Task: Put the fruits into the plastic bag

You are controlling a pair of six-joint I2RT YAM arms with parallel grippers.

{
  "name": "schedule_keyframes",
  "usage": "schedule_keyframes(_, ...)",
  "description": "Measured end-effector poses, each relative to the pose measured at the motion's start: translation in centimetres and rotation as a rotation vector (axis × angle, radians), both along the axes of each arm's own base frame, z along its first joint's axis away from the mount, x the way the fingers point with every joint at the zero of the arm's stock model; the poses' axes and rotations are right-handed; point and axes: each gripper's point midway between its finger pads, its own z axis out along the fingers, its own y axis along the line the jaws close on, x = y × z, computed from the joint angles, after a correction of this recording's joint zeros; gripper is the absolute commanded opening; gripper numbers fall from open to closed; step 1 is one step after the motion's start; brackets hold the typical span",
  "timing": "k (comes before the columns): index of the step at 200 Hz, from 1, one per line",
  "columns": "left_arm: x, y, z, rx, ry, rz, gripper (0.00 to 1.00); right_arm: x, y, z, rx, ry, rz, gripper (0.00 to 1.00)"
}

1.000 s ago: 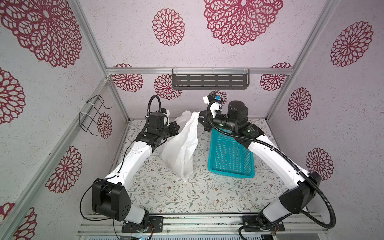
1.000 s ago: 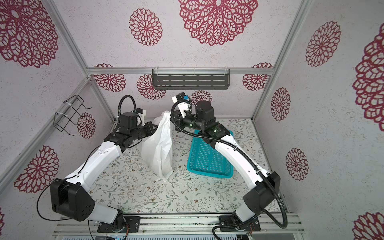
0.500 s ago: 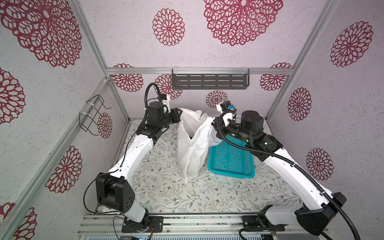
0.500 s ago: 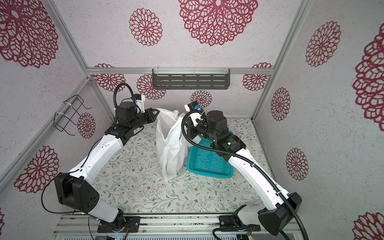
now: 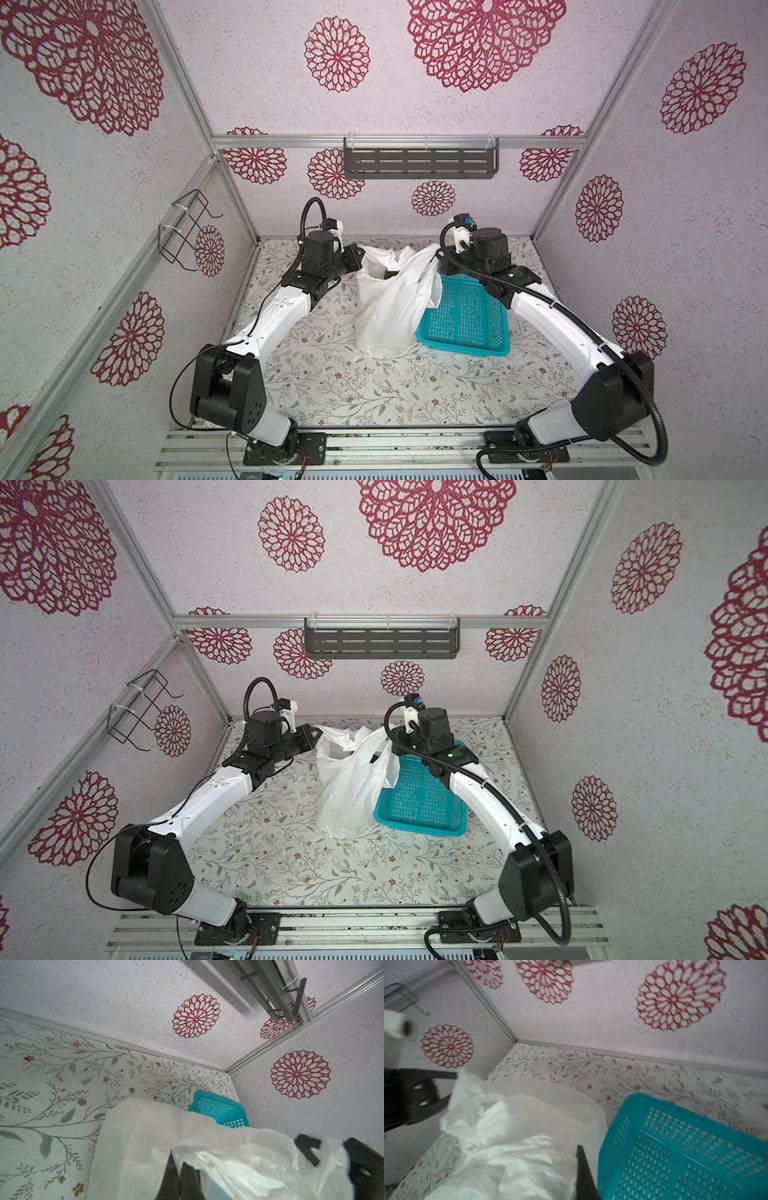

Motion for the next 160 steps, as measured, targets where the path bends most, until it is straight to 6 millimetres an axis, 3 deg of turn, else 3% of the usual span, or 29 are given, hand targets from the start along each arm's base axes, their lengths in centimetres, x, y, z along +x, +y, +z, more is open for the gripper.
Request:
schedule_keyframes(17,0.0,0.1,-0.1,-0.003,0.002,0.005,0.00,1.5,-1.8,-3.4,0.008,0.113,-0.073,0.00)
schedule_keyframes(33,0.1,0.1,0.0,-0.005,0.001,0.006,0.10,2.2,-2.5,-6.0,0.016,0.208,-0.103,0.00)
schedule_keyframes(38,0.1,0.1,0.0,-0.006,0.001,0.006,0.13,2.2,-2.5,-6.5,0.021,0.227,-0.103,0.11)
schedule_keyframes(49,0.0,0.1,0.0,-0.007,0.001,0.005,0.24,1.9,-2.2,-7.2,0.040,0.264,-0.093,0.44)
schedule_keyframes(54,0.0,0.1,0.1,-0.008,-0.001,0.004,0.35,1.6,-2.0,-7.5,0.049,0.276,-0.083,0.55)
schedule_keyframes(67,-0.2,0.1,0.3,-0.010,-0.004,0.003,0.57,0.6,-1.7,-7.2,0.074,0.280,-0.064,0.74)
schedule_keyframes(86,-1.1,0.5,1.4,-0.016,-0.026,0.006,0.73,-1.8,-2.0,-6.7,0.104,0.273,-0.055,0.98)
schedule_keyframes(104,-2.3,1.2,3.6,-0.028,-0.077,0.024,0.84,-4.7,-3.1,-5.2,0.124,0.229,-0.062,0.99)
schedule_keyframes(116,-3.3,2.0,5.6,-0.039,-0.130,0.048,1.00,-6.5,-4.0,-3.8,0.142,0.183,-0.075,0.99)
schedule_keyframes(140,-5.8,4.4,9.6,-0.052,-0.252,0.140,0.97,-9.8,-5.6,-1.6,0.176,0.084,-0.095,0.99)
schedule_keyframes(160,-7.3,7.3,11.7,-0.031,-0.324,0.270,0.97,-12.1,-6.6,-1.7,0.195,0.036,-0.100,0.99)
